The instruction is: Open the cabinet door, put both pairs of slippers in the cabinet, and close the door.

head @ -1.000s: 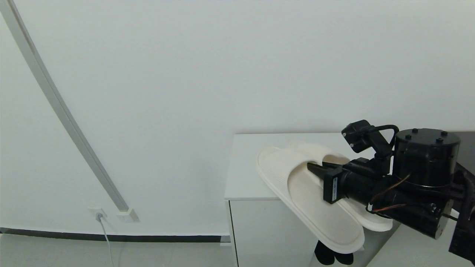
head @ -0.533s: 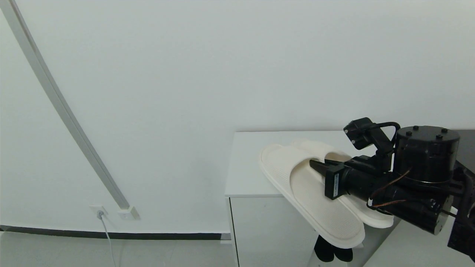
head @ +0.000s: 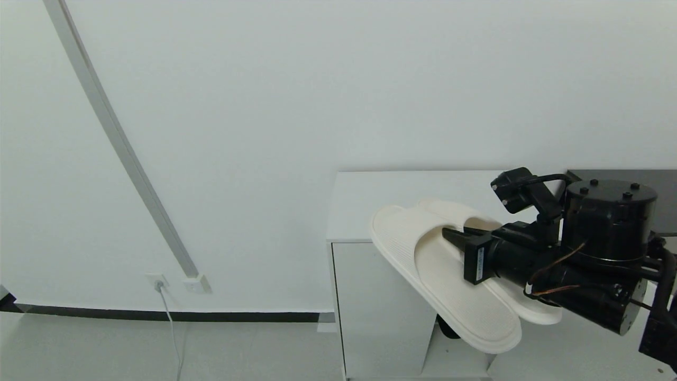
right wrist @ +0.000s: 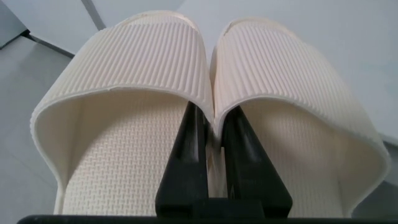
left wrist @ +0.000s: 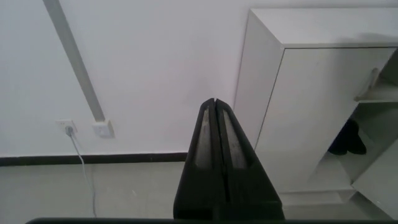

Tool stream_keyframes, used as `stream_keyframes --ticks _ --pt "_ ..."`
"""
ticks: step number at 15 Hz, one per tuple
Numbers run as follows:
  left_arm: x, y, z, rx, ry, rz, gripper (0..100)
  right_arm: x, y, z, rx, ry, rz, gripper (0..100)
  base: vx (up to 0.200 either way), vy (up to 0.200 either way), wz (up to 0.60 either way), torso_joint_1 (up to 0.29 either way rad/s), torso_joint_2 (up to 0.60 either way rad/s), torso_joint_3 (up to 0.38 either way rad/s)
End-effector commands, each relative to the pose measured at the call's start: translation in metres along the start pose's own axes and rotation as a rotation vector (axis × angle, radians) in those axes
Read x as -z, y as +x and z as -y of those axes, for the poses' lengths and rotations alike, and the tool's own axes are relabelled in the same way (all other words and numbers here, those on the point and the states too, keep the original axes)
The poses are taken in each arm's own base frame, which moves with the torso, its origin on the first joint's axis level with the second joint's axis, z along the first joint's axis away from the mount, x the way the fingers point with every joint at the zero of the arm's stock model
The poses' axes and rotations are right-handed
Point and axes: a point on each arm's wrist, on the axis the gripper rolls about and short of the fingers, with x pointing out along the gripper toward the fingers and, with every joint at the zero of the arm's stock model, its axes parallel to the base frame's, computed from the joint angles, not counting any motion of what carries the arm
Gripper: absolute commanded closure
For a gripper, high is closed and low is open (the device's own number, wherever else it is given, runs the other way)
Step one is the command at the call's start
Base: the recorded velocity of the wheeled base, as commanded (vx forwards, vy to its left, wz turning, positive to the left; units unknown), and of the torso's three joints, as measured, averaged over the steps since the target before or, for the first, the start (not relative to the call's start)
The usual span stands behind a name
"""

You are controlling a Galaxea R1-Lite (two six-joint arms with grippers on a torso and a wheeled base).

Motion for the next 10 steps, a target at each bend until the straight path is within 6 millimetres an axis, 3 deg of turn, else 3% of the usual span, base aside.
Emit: stream_keyframes --ticks 1,2,10 --pt "-0.0004 0.0000 0.0000 0.000 0.001 0.000 100 0.0020 0.0012 0.0000 0.001 -0.001 -0.008 100 -0.200 0.000 0.00 0.002 0.00 0.007" --pt "0.0001 0.0001 0.0000 0.000 0.001 -0.002 100 0.0020 0.0012 0.0000 0.001 -0.001 -0.008 100 -0.200 0.000 0.00 0.007 0.01 0.002" --pt "0.0001 0.0001 0.0000 -0.004 -0.004 -0.002 100 0.0037 0.0034 -0.0001 0.001 -0.002 -0.014 100 0.000 0.000 0.00 0.000 0.00 0.000"
